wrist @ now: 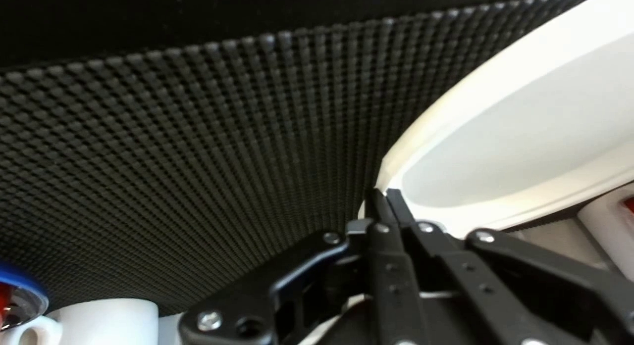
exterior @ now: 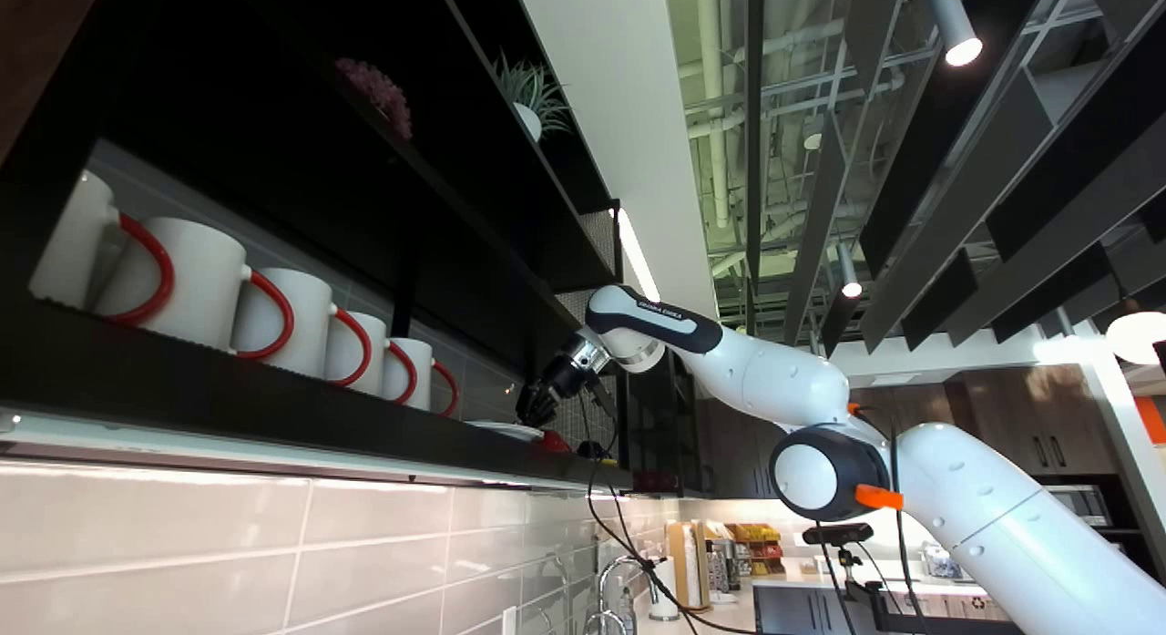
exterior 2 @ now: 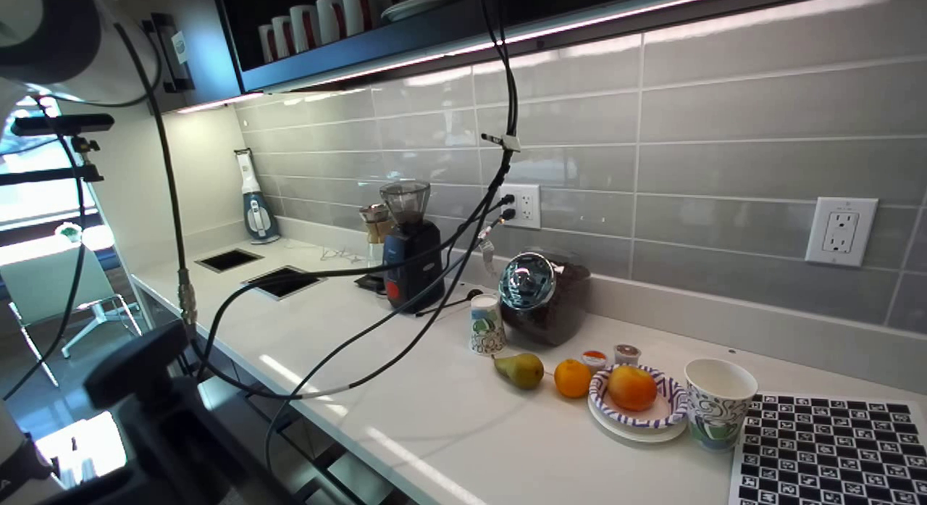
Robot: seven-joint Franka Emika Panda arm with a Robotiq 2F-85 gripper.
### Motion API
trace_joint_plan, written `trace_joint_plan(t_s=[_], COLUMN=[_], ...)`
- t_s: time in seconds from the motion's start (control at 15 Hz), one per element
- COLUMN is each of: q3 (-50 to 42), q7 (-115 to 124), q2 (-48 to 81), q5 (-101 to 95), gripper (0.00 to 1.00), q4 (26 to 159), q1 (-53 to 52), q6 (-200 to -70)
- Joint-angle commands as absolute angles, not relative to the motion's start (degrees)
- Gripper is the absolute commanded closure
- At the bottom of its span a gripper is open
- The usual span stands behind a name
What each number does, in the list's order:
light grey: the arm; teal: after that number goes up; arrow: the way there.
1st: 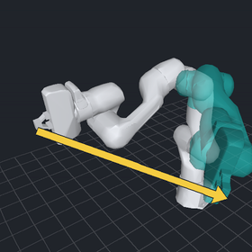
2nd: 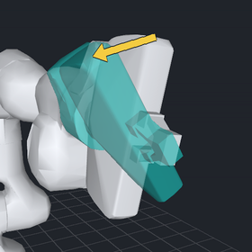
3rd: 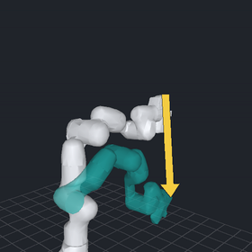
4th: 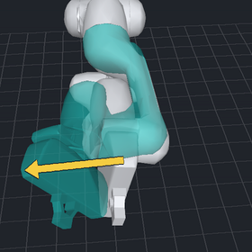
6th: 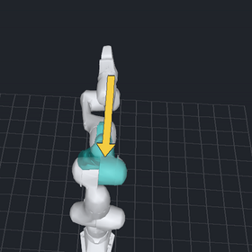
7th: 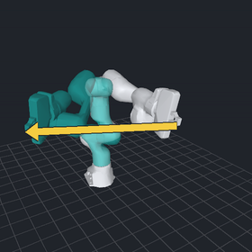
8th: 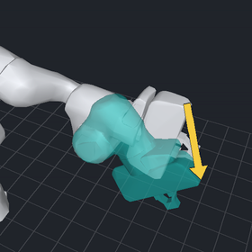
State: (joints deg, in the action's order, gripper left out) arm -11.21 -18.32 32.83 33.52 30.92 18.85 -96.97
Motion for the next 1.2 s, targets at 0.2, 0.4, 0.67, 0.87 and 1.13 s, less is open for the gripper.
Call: trace_joint_plan(t_s=[0.2,0.4,0.67,0.87,1.13], q3=[-11.4,-11.4,-11.4,-11.4,-11.3], q7=[-17.3,-17.3,-17.3,-17.1,-15.9], q2=[33.1,33.2,33.2,33.2,33.0], q5=[33.1,33.0,33.0,33.1,33.4], gripper=[0.95,0.95,1.0,1.0,1.0], q4=[29.1,29.1,29.1,29.1,29.2], q1=[18.7,18.6,18.6,18.6,18.6], q6=[-97.1,-97.1,-97.1,-97.2,-96.9])
